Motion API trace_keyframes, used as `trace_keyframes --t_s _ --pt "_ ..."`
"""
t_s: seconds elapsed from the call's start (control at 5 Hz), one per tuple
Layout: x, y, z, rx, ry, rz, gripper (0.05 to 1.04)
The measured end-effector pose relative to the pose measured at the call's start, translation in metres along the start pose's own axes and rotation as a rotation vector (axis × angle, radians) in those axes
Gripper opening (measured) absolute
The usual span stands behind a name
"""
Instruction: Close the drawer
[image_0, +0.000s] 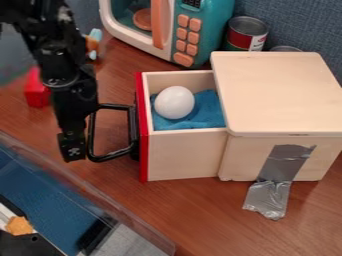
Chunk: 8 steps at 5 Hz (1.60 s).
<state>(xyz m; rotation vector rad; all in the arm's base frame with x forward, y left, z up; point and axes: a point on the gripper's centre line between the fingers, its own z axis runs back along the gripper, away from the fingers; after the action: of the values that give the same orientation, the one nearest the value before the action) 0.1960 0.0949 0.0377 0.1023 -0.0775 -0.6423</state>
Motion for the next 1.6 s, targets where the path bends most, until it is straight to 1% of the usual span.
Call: trace_keyframes --t_s 0.2,0.6,0.8,1.0,1.4,1.6 --pt "0.010 0.001 -0.002 -0.001 0.002 -0.001 1.000" --pt "0.028 0.005 -0.008 0.012 -0.010 0.000 1.000" --pt "0.042 0.006 -0.008 0.020 -0.032 0.007 1.000" --pt "0.056 0.010 -0.007 0.015 -0.037 0.015 1.000" --pt "0.092 0.018 -0.003 0.000 -0.064 0.034 1.000" --pt "0.110 0.015 -0.008 -0.015 -0.065 0.026 1.000"
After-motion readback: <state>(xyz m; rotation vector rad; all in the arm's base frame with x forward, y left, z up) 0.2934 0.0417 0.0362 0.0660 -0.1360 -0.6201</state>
